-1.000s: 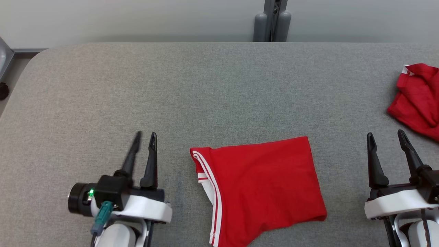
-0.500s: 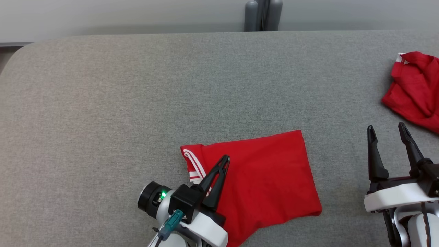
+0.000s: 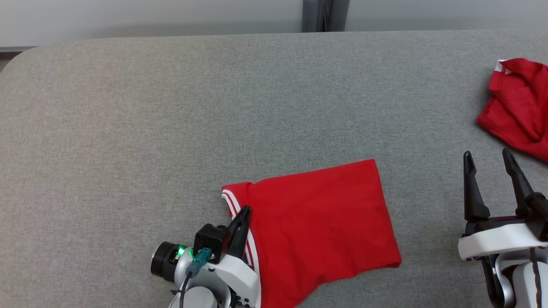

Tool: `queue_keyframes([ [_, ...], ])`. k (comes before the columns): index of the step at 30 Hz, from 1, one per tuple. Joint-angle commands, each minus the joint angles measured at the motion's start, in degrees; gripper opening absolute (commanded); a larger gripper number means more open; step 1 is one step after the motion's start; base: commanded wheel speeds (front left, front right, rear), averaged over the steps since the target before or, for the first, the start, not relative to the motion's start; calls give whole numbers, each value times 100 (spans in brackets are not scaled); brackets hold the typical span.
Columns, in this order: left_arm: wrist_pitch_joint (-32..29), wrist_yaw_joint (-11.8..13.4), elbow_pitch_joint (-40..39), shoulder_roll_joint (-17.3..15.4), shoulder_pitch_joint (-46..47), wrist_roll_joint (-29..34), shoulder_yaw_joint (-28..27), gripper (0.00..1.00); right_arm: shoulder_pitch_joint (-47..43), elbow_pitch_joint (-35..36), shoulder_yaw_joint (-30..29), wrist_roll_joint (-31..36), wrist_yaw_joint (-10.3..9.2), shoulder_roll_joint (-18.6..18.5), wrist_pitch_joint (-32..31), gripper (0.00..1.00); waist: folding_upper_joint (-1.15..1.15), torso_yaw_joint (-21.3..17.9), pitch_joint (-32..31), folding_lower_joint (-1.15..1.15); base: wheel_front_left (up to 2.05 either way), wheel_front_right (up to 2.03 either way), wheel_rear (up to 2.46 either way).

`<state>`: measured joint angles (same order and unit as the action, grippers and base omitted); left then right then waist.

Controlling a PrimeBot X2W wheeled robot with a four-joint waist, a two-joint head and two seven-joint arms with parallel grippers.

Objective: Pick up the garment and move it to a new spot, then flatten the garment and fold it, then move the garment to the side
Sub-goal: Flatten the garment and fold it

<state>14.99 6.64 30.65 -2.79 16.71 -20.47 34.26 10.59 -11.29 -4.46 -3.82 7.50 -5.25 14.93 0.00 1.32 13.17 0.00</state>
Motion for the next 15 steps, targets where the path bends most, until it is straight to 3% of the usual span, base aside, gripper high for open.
queue_keyframes([
  [1,21,36,21,-29,73,-7,-53,0,34,-5,-24,-31,0,-27,36,100,0,19,-5,0,0,0,0],
  [15,21,84,138,-28,-20,54,-509,0,58,-149,14,-21,0,-16,35,100,0,160,-137,0,0,0,0],
])
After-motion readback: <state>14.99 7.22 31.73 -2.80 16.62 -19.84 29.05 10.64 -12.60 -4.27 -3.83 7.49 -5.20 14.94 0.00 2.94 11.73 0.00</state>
